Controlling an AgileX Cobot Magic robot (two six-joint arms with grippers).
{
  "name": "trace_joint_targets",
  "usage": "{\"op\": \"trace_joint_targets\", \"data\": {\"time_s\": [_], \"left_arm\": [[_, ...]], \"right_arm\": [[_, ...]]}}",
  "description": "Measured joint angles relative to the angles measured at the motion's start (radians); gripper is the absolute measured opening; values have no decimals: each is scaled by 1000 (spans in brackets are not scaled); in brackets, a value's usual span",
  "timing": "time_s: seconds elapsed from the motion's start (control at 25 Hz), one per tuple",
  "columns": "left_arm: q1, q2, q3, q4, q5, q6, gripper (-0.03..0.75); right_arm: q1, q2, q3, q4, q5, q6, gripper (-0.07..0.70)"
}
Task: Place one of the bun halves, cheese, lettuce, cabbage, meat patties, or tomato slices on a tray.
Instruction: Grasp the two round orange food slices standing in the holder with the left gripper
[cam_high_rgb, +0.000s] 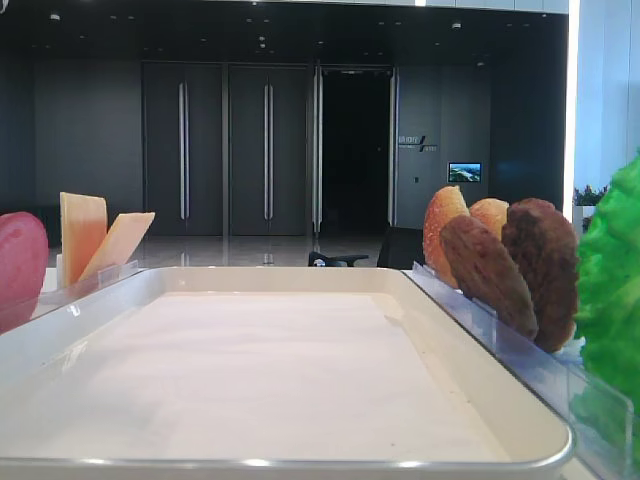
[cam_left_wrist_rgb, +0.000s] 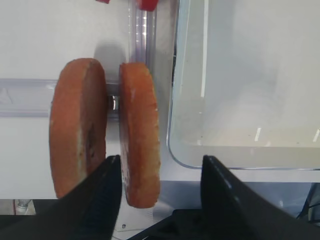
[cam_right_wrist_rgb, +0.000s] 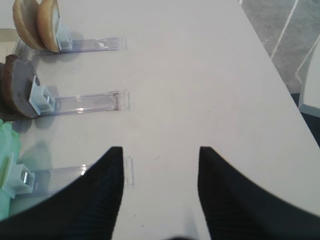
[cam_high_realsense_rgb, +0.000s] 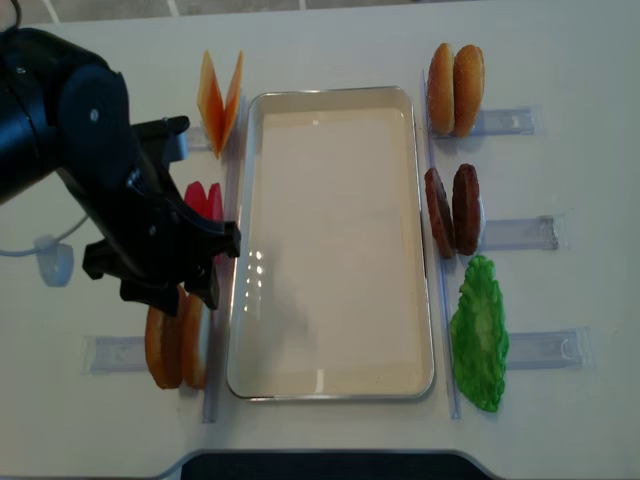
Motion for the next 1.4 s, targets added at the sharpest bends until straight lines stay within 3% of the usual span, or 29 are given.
{"op": "trace_joint_targets", "data": {"time_s": [0.56,0.8,1.12,1.4], "left_arm": [[0,119,-2,37,-4,1,391],[0,144,-2,63,23,1,387],[-2,144,-2,71,37,20,204],[-8,136,-2,72,32,31,172]], "right_arm": [[0,0,0,0,0,0,358],[0,0,0,0,0,0,358],[0,0,0,0,0,0,358],[0,0,0,0,0,0,358]]}}
